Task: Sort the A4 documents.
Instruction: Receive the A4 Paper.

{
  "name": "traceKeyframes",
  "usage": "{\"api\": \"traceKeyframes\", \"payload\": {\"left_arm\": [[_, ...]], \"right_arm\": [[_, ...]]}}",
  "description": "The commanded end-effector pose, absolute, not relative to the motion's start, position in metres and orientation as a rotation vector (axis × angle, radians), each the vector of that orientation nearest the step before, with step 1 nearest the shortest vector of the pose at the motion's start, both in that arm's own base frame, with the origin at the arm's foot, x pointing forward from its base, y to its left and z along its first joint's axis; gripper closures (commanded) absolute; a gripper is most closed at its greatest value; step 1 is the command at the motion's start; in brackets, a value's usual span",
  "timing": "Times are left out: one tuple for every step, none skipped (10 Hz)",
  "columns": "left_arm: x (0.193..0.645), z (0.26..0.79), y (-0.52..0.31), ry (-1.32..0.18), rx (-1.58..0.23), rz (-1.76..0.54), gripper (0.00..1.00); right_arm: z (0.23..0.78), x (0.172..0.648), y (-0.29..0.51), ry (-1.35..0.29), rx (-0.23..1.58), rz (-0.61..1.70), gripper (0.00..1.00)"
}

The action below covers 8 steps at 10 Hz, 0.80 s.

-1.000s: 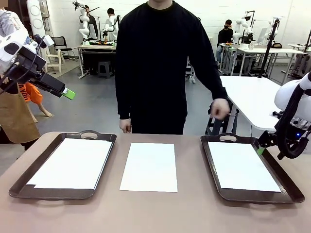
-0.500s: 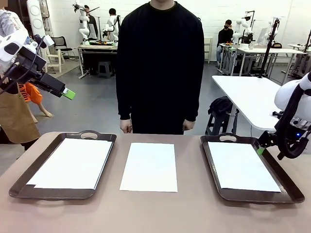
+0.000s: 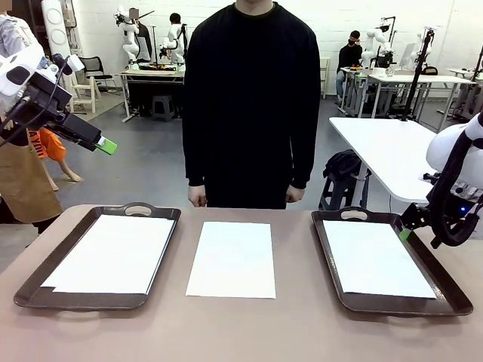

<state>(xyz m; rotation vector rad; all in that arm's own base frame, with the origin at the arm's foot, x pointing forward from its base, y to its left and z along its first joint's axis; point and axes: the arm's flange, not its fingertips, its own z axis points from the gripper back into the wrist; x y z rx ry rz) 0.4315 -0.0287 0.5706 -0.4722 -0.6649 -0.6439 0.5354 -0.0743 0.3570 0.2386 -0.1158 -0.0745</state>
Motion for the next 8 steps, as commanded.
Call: {"api": "traceKeyframes", "payload": {"left_arm": [[0.432, 0.57, -0.027, -0.671, -0.475, -0.655, 0.0], [0.432, 0.57, -0.027, -0.671, -0.475, -0.655, 0.0], [0.432, 0.57, -0.027, -0.671, -0.475, -0.655, 0.0], [0.432, 0.57, -0.027, -0.671, -0.475, -0.655, 0.0], [0.432, 0.57, -0.027, -0.671, -0.475, -0.655, 0.0], [0.432, 0.57, -0.027, -0.671, -0.475, -0.655, 0.0], [0.432, 0.57, -0.027, -0.671, -0.475, -0.655, 0.0], [0.432, 0.57, -0.027, -0.671, -0.475, -0.655, 0.0]], "right_arm": [[0.355, 0.536, -0.075, -0.114, 0.238, -0.069, 0.09], [0.357, 0.535, -0.074, -0.116, 0.239, -0.075, 0.08], [0.378, 0.522, -0.081, -0.201, 0.165, 0.034, 0.08], [0.422, 0.503, -0.068, -0.34, 0.146, 0.196, 0.08], [0.458, 0.487, -0.053, -0.457, 0.192, 0.328, 0.08], [0.486, 0.472, -0.043, -0.545, 0.241, 0.432, 0.08], [0.505, 0.462, -0.036, -0.613, 0.32, 0.539, 0.08], [0.52, 0.455, -0.031, -0.647, 0.409, 0.667, 0.08]]}}
